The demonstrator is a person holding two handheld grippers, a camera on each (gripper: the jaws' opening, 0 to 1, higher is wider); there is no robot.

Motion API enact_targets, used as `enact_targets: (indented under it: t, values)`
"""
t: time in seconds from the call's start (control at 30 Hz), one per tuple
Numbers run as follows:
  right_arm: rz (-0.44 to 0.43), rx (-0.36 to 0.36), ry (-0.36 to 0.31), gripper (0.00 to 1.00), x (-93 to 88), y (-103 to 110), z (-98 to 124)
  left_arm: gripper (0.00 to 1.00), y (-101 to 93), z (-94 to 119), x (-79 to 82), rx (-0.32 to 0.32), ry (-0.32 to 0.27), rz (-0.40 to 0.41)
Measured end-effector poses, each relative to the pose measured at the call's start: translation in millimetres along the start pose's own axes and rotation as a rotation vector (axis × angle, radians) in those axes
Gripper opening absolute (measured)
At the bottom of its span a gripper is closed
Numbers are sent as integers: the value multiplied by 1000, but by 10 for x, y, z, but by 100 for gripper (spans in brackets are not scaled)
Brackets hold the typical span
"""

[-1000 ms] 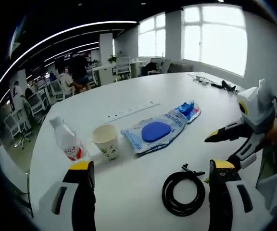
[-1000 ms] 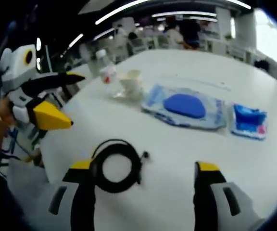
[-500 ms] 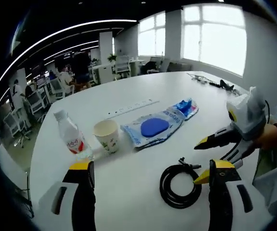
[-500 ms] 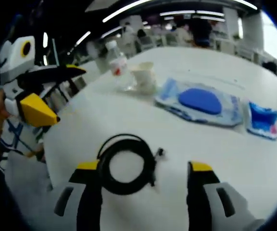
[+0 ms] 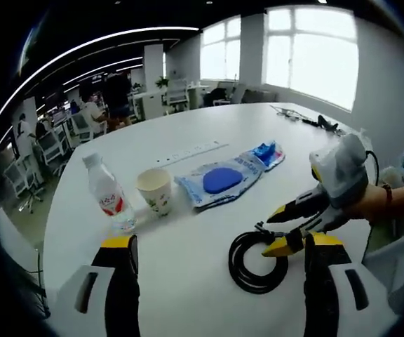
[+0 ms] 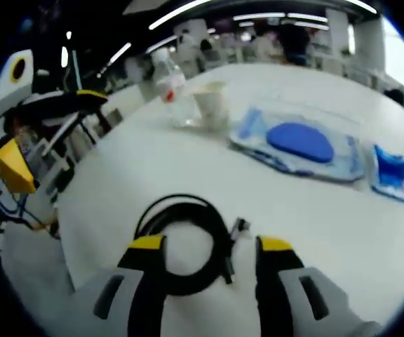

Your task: Arrange the tabletop items into an orderly group along one side of the table until the central work area is clear of visible clutter.

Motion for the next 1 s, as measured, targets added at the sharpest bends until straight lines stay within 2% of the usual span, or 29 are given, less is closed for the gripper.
enact_targets:
  t: [0.17,0.33,0.67,0.8,0.83,1.0]
  values:
    - [11,-11,19,39,-9,8,-43,99,-8,39,-34,-16,5,6]
    - [15,-27,33,32,-29,-8,-50,99,11,79,-36,-1,14,-5]
    - [16,-39,60,24,-51,-23,-90,98,30,186,7,-9,-16,2]
    - [36,-62,68,12,-59,-51,-98,97,54,212,-8,-6,-12,-7]
    - [42,-63,72,12,-63,-56,-94,98,61,218,-13,-1,-7,-7]
    - [-3,-58,65,10,-54,-85,-96,97,80,236,-48,-5,10,-9]
Point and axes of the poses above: the point that each gripper's makers call its tool centre point, and the gripper's own axes: z roughly backward along the fingers, y roughly to its left, x roughly out of its top, the point moved 9 cm from there along z, roughly backward along the fingers, and after that the axes turned 10 degrees about z, right-handed, at the moved point
